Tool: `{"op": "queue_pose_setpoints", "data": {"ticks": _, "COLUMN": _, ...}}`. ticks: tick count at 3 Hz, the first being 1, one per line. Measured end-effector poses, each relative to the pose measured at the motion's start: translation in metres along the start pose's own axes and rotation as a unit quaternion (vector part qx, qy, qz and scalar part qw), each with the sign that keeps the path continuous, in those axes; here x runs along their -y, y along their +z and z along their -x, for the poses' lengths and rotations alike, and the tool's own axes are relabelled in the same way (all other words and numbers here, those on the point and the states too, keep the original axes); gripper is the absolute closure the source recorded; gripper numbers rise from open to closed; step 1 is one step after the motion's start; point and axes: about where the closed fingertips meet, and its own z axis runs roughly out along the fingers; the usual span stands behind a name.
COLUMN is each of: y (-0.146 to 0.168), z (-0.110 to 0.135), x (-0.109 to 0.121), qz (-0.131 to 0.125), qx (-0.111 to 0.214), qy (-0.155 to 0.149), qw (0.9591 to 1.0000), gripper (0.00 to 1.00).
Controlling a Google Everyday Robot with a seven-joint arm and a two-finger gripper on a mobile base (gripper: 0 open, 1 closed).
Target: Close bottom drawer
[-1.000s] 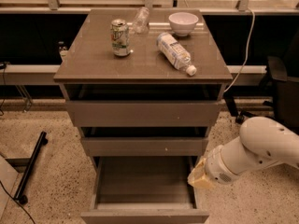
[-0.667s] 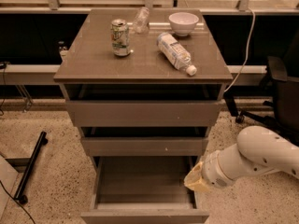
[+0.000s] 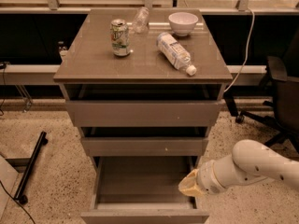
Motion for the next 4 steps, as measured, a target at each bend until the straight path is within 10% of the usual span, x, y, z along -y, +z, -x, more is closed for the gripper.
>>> {"op": "queue_pose_setpoints", "data": {"ticks": 4, "y": 0.091, "z": -0.063, "x": 0.011, "qz": 0.044, "qx": 0.055, "qy": 0.067, "qw": 0.9953, "gripper": 1.00}}
